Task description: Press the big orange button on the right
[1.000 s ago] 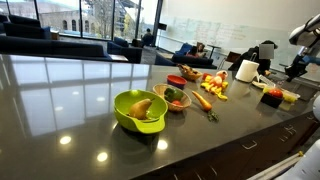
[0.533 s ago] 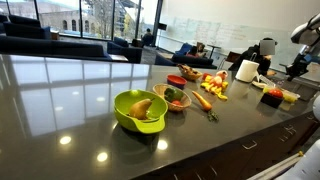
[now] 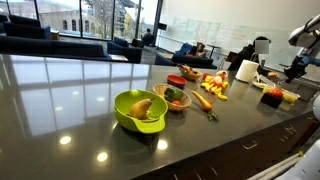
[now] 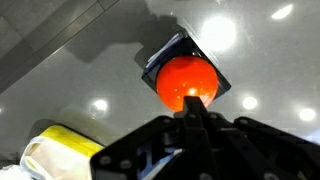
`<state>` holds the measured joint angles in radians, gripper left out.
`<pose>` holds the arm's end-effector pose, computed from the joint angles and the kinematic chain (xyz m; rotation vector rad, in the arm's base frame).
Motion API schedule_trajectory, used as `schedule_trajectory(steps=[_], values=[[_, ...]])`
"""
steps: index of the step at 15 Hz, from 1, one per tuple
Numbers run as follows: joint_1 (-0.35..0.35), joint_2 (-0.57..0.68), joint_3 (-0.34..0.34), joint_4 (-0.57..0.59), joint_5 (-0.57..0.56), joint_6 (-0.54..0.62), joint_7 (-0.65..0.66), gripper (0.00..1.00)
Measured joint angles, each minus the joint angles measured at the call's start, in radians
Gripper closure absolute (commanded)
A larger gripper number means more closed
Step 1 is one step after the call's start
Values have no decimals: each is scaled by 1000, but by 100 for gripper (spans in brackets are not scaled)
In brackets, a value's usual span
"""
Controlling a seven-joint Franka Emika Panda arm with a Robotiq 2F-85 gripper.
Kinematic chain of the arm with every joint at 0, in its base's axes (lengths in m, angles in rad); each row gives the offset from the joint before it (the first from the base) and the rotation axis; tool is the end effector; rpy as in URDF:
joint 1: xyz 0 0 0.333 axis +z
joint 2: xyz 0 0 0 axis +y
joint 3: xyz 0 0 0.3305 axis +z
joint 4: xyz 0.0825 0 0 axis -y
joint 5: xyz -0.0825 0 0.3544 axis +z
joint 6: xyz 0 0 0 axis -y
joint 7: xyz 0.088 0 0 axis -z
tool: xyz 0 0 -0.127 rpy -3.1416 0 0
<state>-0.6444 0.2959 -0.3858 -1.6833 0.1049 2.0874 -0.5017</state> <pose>0.3511 -0.5262 0.4552 2.9227 -0.8278 0.1286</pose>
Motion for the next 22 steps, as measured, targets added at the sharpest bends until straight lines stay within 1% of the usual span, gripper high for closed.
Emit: schedule_trajectory(steps=[12, 18, 22], values=[[-8, 138, 30, 52, -2, 12, 3, 100], [-15, 146, 40, 70, -6, 7, 2, 100], [-2, 106, 66, 70, -50, 13, 0, 100]])
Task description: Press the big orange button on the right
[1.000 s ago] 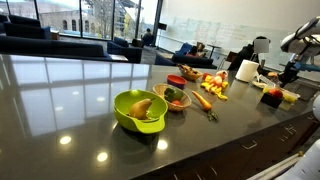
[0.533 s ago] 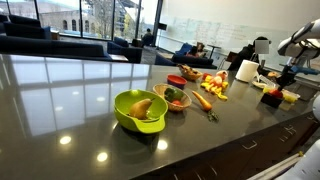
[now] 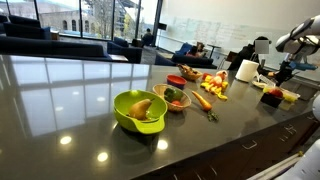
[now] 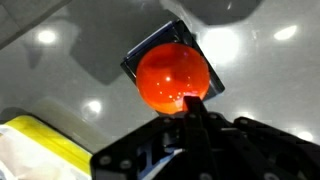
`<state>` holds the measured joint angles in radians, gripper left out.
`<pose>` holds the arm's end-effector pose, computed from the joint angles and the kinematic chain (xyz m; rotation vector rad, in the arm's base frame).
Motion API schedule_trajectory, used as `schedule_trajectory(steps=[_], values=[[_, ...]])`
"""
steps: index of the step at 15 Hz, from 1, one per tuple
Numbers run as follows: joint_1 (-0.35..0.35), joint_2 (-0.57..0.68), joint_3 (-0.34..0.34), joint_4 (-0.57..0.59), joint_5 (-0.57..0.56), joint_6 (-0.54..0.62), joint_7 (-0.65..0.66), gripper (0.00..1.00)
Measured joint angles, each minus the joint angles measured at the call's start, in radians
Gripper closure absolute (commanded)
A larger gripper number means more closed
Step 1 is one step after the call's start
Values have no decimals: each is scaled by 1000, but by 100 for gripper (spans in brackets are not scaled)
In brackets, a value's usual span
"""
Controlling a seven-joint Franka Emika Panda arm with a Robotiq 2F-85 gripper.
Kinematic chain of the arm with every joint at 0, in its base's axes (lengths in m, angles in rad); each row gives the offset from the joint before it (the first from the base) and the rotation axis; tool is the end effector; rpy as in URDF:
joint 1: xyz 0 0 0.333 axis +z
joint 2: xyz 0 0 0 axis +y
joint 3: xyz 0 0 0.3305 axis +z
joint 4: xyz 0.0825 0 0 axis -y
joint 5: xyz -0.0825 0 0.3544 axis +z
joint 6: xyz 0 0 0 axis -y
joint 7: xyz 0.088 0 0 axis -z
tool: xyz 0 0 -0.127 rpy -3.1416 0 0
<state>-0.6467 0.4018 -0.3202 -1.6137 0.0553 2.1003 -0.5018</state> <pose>0.3979 -0.5238 0.4190 2.9370 -0.6880 0.0445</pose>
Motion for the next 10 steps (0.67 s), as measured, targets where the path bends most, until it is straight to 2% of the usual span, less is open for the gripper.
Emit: schedule_trajectory(steps=[5, 10], values=[[47, -98, 12, -49, -58, 0, 1, 100], [129, -204, 13, -179, -79, 0, 12, 100]])
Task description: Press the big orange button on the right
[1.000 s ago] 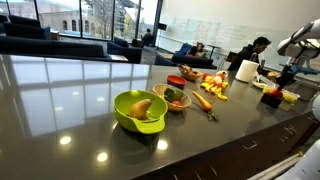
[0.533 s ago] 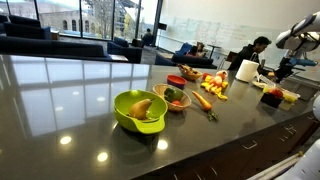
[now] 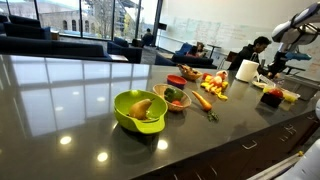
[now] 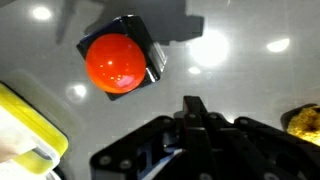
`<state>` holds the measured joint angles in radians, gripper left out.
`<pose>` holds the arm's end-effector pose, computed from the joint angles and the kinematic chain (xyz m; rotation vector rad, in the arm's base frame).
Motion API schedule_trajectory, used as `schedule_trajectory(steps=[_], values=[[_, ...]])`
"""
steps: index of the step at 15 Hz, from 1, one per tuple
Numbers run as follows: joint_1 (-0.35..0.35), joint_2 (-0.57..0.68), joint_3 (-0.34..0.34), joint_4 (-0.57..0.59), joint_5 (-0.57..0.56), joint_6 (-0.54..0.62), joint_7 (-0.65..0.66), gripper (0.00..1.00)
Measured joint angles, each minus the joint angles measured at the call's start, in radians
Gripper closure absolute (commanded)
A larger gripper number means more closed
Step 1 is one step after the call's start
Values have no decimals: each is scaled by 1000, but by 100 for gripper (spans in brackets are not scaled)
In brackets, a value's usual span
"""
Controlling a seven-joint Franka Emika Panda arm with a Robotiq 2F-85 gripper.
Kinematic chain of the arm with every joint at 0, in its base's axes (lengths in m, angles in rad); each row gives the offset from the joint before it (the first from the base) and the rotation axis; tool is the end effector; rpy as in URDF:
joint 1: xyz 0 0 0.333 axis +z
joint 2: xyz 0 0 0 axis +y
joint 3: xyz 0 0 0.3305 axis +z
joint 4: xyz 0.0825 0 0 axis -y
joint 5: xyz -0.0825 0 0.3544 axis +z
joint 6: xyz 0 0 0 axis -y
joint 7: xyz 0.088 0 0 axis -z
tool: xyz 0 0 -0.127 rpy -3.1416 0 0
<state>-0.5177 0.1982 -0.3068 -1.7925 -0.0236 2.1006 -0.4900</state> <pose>0.4166 -0.4366 0.4604 2.9677 -0.4707 0.0679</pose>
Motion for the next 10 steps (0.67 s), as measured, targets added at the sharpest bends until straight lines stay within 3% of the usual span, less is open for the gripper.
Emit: schedule_trajectory(steps=[5, 10], values=[[119, -118, 14, -173, -48, 16, 80, 100], [239, -237, 76, -387, -127, 72, 209, 100]])
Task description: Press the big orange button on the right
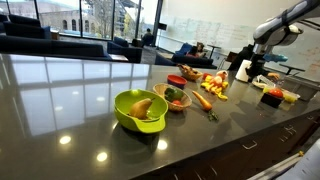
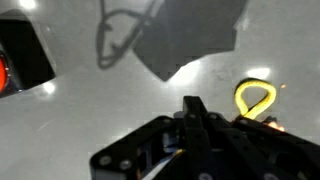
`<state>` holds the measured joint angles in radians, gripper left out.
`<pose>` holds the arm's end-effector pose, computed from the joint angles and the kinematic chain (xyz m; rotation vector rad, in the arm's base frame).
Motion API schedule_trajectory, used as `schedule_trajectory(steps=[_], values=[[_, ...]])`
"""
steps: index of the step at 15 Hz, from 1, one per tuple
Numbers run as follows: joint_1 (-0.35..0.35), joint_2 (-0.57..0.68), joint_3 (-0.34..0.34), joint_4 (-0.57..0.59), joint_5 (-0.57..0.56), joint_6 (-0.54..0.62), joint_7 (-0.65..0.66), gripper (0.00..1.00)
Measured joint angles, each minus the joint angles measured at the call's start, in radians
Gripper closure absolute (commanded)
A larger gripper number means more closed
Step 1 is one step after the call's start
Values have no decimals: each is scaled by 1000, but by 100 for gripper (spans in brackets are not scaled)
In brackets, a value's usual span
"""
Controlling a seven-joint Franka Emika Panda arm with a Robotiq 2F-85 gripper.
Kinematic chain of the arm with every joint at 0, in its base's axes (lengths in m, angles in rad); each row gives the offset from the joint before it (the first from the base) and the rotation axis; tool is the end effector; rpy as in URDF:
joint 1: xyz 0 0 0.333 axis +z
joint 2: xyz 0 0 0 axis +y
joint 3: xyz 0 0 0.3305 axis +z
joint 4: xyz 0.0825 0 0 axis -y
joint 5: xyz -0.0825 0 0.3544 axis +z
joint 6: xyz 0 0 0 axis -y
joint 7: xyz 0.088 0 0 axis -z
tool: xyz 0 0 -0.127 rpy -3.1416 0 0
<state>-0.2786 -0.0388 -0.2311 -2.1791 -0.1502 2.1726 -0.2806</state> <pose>0.4365 -0.2542 0.4207 3.0140 -0.2202 -0.0236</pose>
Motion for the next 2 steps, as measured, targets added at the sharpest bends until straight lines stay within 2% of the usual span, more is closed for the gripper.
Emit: schedule_trajectory(steps=[2], values=[[46, -41, 37, -87, -34, 24, 61, 99]])
